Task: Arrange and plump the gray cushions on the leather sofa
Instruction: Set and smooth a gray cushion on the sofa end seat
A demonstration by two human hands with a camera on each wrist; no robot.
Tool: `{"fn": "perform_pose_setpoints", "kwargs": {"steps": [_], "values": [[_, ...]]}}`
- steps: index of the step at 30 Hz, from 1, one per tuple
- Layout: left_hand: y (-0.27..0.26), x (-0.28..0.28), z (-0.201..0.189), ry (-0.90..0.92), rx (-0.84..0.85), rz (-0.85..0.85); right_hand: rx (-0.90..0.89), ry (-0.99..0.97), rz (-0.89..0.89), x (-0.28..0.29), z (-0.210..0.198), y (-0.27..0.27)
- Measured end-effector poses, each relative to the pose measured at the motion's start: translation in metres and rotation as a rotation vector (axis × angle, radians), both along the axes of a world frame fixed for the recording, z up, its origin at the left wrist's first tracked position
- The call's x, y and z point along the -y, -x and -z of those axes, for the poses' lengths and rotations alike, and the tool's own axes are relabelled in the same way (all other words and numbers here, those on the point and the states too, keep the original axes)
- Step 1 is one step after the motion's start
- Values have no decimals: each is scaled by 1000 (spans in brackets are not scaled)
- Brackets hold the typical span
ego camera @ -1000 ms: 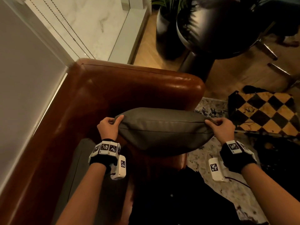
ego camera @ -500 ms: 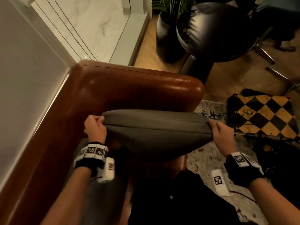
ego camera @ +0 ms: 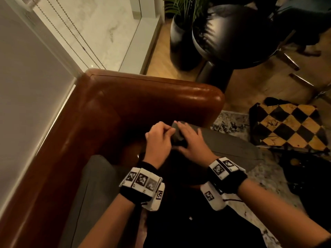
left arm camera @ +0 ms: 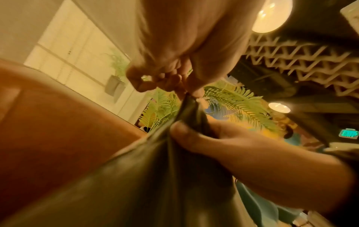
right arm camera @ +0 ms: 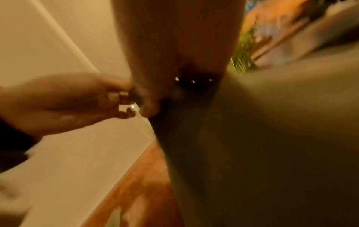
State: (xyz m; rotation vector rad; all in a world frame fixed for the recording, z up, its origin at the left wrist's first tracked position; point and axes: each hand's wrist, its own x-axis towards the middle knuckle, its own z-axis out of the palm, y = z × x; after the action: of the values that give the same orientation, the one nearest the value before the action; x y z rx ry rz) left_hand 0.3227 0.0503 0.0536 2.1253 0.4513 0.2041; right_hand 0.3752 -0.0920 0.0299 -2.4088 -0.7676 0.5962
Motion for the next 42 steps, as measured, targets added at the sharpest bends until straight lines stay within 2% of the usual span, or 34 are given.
{"fn": "perform_pose_setpoints", "kwargs": {"steps": [2, 4, 5, 6, 8, 9, 10, 11, 13, 15, 18, 20, 22, 24, 26, 28, 29, 32, 33, 35, 37, 38, 40, 42], "values": [[2, -10, -7, 56, 84, -54, 144, -198, 102, -7, -4, -3], [8, -52, 0, 51, 139, -266, 210, -368, 221, 5, -15, -8], [12, -79, 11, 20, 92, -374, 205, -428, 257, 11, -23, -8], [17, -105, 24, -12, -30, -462, 187, -482, 281, 17, -33, -8], [30, -143, 50, 7, -445, -579, 148, -574, 344, 29, -54, -7], [35, -154, 60, 82, -596, -602, 123, -638, 382, 35, -64, -6], [36, -161, 65, 190, -655, -596, 86, -705, 419, 41, -72, -8], [32, -167, 67, 328, -620, -589, 48, -754, 460, 47, -77, -10], [18, -175, 61, 597, -389, -588, -26, -795, 526, 55, -81, -14], [6, -175, 49, 512, -199, -579, -75, -745, 592, 64, -71, -19], [-5, -157, 31, 299, -55, -603, -97, -513, 794, 84, -33, -33], [-8, -123, 13, 218, 78, -518, -181, -427, 963, 89, -16, -38], [-10, -71, 0, 50, 138, -369, -183, -393, 943, 76, -12, -33], [-10, -9, 2, -30, 90, -201, -211, -436, 754, 43, -22, -20], [-4, 41, 23, 73, -38, -126, -300, -356, 603, 9, -25, -5], [5, 67, 41, 217, -172, -98, -242, -176, 558, -6, -9, 1], [8, 74, 46, 240, -187, -43, -171, -137, 576, -5, 0, 1], [15, 63, 42, 252, -75, 219, 19, -105, 656, 29, 14, -9], [16, 50, 46, 155, 9, 222, 23, -98, 681, 42, 16, -14], [20, 11, 60, -119, 103, 23, -9, -69, 743, 69, 22, -21], [33, -35, 78, -278, -20, -248, -22, -36, 831, 90, 31, -24], [40, -53, 84, -251, -98, -283, -28, -23, 870, 97, 36, -25], [53, -75, 99, -145, -178, -146, -52, 9, 901, 103, 44, -24], [63, -81, 106, -168, -188, 3, -82, 19, 896, 105, 50, -22]]}}
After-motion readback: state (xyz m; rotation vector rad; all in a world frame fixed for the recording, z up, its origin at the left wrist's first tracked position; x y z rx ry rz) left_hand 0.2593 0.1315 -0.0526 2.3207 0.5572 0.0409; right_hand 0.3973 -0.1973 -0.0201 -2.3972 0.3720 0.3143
